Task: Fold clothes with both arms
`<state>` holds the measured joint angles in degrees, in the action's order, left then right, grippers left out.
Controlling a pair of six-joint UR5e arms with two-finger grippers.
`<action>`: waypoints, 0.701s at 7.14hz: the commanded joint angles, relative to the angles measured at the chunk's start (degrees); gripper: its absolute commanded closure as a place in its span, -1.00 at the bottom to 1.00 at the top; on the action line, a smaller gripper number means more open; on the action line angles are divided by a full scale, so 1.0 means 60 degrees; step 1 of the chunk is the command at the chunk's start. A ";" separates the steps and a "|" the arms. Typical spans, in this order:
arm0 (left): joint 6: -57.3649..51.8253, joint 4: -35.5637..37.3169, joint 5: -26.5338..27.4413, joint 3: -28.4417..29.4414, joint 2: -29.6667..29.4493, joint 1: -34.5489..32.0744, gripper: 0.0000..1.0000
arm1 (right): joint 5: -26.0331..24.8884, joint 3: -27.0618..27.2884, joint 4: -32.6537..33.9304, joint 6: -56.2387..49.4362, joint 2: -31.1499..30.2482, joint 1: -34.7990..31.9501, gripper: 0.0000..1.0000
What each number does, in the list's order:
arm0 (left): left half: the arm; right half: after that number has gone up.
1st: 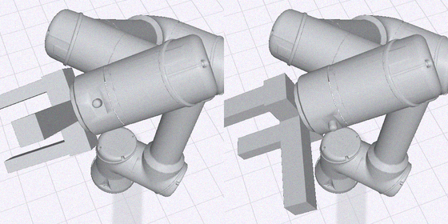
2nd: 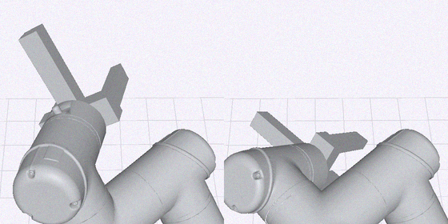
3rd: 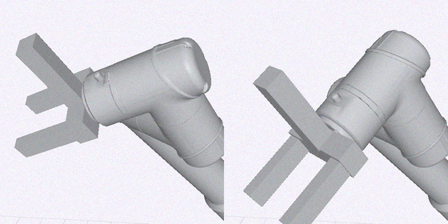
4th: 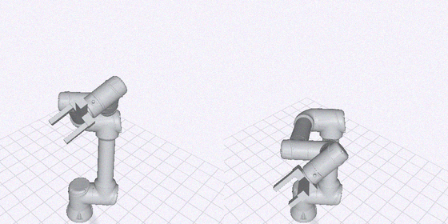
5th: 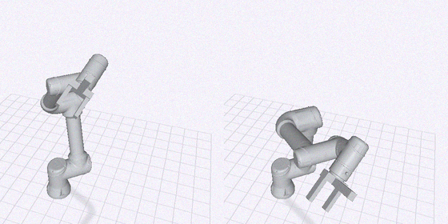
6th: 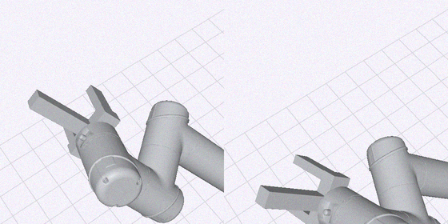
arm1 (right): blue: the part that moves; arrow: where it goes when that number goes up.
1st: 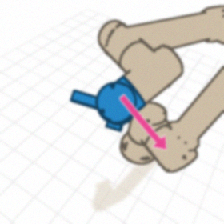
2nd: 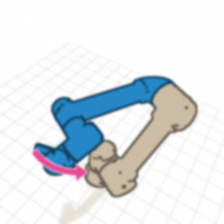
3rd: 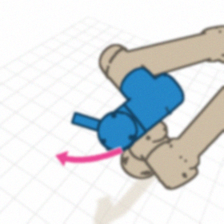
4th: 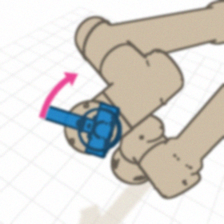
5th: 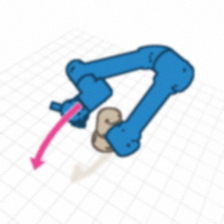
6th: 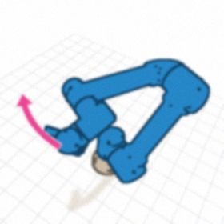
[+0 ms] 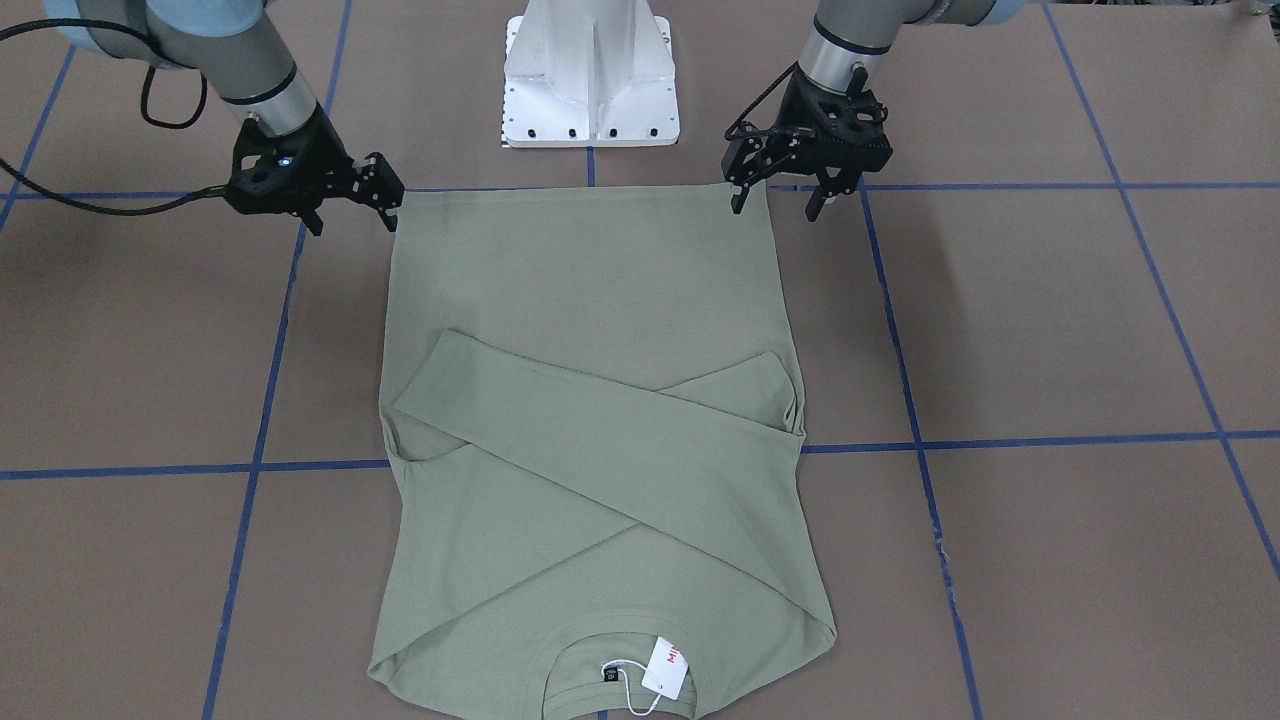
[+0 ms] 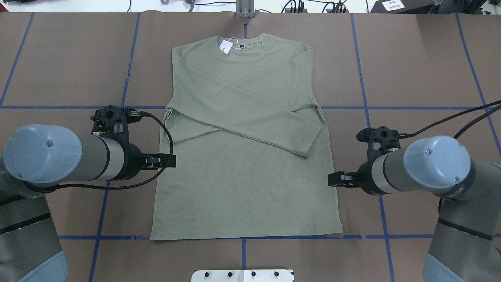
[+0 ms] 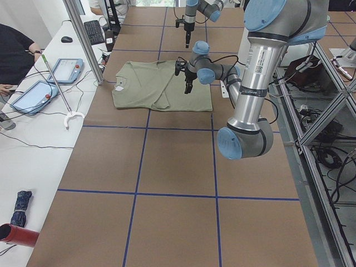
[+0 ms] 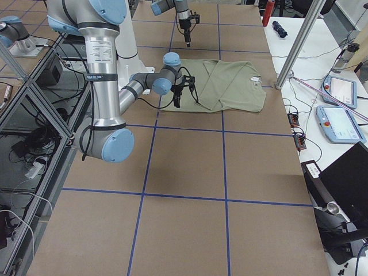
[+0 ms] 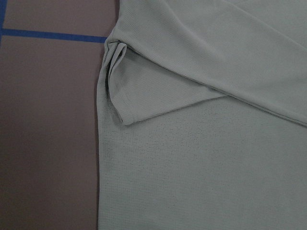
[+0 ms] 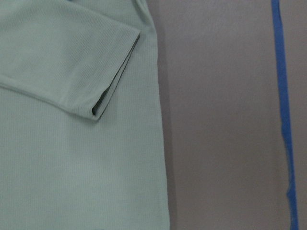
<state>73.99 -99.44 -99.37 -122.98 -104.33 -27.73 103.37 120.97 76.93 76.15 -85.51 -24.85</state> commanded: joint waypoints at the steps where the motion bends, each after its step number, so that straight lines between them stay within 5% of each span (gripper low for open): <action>1: 0.0016 -0.0023 0.0081 -0.0055 -0.0028 0.0036 -0.98 | -0.0602 -0.0252 0.0054 0.0360 -0.0016 0.0961 -1.00; 5: 0.0031 -0.0008 0.0096 -0.0069 -0.0072 0.0095 -0.98 | -0.0456 -0.0898 0.0083 0.0375 0.0101 0.1519 -0.97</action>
<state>74.17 -99.52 -98.80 -123.39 -104.73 -27.13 100.27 116.08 77.40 78.38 -84.98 -16.67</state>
